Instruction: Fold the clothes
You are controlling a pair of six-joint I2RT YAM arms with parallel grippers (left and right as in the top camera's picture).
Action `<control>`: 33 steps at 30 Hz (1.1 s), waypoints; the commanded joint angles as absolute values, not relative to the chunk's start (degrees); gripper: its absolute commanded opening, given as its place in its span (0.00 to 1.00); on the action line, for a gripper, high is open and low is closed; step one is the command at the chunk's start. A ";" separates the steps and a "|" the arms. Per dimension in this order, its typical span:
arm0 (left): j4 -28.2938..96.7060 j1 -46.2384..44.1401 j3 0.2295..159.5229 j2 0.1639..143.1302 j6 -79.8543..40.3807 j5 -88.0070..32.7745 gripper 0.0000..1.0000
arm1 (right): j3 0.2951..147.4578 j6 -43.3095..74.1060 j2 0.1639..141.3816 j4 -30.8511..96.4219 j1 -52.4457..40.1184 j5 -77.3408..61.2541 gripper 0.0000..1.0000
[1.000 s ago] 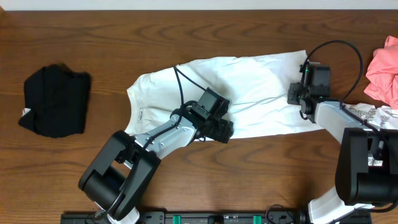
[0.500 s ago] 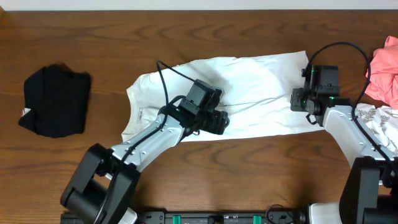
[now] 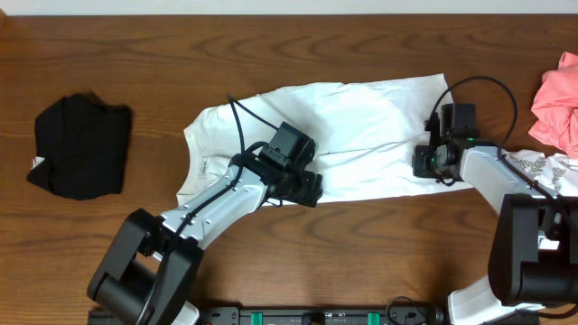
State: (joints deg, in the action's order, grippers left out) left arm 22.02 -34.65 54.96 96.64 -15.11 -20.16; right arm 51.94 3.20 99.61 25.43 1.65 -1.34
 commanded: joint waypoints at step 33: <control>38.74 -29.58 53.58 92.01 -10.04 3.09 0.66 | 51.72 2.50 100.29 25.43 1.10 -1.78 0.16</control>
State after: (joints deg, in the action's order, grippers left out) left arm 38.57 -29.47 54.65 90.15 -13.78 1.28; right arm 51.94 3.20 99.61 25.34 1.65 -1.54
